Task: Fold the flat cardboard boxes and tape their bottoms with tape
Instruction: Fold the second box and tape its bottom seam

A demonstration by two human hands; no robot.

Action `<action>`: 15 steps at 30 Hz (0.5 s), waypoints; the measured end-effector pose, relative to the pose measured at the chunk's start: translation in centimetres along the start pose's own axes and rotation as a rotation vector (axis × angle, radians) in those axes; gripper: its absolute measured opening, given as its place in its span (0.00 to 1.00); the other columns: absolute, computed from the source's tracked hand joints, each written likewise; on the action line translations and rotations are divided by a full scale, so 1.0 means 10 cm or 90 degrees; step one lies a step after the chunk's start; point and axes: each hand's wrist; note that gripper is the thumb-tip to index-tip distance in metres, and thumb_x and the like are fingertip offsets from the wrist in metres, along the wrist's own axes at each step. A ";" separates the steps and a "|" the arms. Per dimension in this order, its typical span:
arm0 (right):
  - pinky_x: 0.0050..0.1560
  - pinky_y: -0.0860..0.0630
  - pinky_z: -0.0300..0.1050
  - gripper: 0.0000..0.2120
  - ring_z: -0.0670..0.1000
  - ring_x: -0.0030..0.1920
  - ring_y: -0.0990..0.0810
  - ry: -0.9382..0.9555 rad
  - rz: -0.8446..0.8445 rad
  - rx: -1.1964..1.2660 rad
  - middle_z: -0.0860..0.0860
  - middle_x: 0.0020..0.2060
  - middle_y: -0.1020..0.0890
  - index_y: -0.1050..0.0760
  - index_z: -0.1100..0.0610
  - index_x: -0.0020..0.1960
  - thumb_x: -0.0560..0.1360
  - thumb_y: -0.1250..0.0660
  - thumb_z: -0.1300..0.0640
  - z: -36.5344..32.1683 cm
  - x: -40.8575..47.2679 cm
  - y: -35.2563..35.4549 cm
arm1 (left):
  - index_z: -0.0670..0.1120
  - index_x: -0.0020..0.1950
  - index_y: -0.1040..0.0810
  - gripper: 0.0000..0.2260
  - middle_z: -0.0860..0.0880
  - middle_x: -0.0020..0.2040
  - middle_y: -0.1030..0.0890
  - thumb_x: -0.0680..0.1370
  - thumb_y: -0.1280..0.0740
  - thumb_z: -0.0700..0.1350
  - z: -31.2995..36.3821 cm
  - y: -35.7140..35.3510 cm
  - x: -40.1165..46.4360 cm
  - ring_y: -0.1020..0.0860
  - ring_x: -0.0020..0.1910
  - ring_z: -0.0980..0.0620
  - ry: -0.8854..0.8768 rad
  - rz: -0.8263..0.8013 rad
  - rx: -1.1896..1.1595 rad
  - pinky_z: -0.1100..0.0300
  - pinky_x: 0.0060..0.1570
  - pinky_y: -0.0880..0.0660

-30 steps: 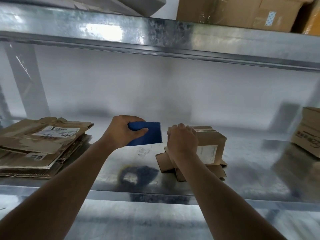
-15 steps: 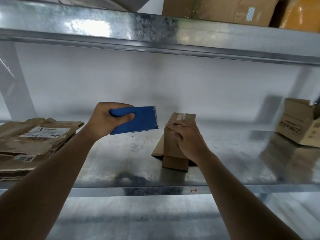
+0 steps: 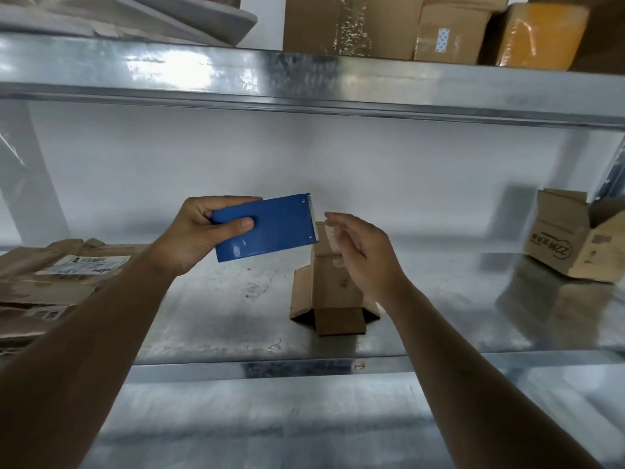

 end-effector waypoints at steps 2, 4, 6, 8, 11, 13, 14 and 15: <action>0.56 0.17 0.63 0.17 0.51 0.60 0.17 -0.083 -0.025 0.126 0.44 0.59 0.16 0.24 0.49 0.73 0.87 0.43 0.50 -0.13 0.06 0.05 | 0.52 0.62 0.14 0.16 0.47 0.62 0.15 0.74 0.25 0.45 0.04 -0.07 -0.01 0.17 0.61 0.49 0.005 0.006 0.000 0.56 0.62 0.20; 0.62 0.20 0.64 0.17 0.48 0.61 0.17 -0.137 -0.074 0.187 0.46 0.58 0.15 0.23 0.49 0.71 0.88 0.44 0.50 -0.20 0.09 0.07 | 0.57 0.60 0.13 0.17 0.49 0.62 0.15 0.71 0.21 0.52 0.07 -0.11 -0.03 0.18 0.63 0.50 0.005 0.007 0.005 0.59 0.61 0.21; 0.68 0.24 0.62 0.16 0.48 0.61 0.16 -0.134 -0.111 0.213 0.50 0.59 0.15 0.22 0.54 0.70 0.88 0.44 0.54 -0.20 0.11 0.08 | 0.59 0.59 0.13 0.18 0.50 0.62 0.15 0.70 0.21 0.51 0.10 -0.15 -0.04 0.19 0.64 0.48 0.011 0.016 -0.002 0.61 0.60 0.21; 0.71 0.25 0.58 0.16 0.51 0.61 0.16 -0.133 -0.123 0.252 0.52 0.61 0.15 0.22 0.58 0.70 0.88 0.44 0.57 -0.17 0.10 0.08 | 0.60 0.58 0.13 0.19 0.51 0.61 0.15 0.68 0.19 0.52 0.11 -0.19 -0.04 0.19 0.64 0.48 0.023 0.022 -0.019 0.61 0.60 0.21; 0.70 0.24 0.59 0.15 0.54 0.62 0.16 -0.139 -0.135 0.318 0.54 0.61 0.16 0.22 0.58 0.70 0.88 0.43 0.58 -0.16 0.08 0.11 | 0.58 0.59 0.13 0.27 0.51 0.61 0.15 0.62 0.15 0.61 0.12 -0.22 -0.06 0.18 0.62 0.50 0.046 0.027 -0.051 0.59 0.61 0.21; 0.68 0.22 0.59 0.14 0.55 0.62 0.16 -0.132 -0.137 0.331 0.54 0.61 0.16 0.21 0.58 0.69 0.86 0.39 0.59 -0.17 0.07 0.13 | 0.57 0.58 0.13 0.28 0.51 0.60 0.14 0.60 0.15 0.60 0.13 -0.23 -0.06 0.18 0.61 0.52 0.059 0.024 -0.085 0.57 0.60 0.21; 0.67 0.21 0.59 0.14 0.55 0.61 0.16 -0.130 -0.131 0.335 0.54 0.60 0.15 0.20 0.58 0.68 0.85 0.37 0.60 -0.19 0.08 0.14 | 0.56 0.58 0.13 0.28 0.51 0.60 0.14 0.60 0.14 0.60 0.14 -0.24 -0.05 0.17 0.60 0.52 0.061 0.019 -0.102 0.57 0.60 0.21; 0.65 0.21 0.60 0.13 0.55 0.59 0.15 -0.131 -0.122 0.341 0.53 0.59 0.14 0.19 0.59 0.67 0.84 0.35 0.61 -0.21 0.08 0.15 | 0.55 0.59 0.13 0.28 0.51 0.59 0.14 0.60 0.14 0.59 0.14 -0.25 -0.05 0.17 0.60 0.52 0.062 0.012 -0.117 0.58 0.59 0.21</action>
Point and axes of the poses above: each hand's wrist, its own x-axis towards the middle knuckle, its own y-axis out of the back of the hand, z = x × y
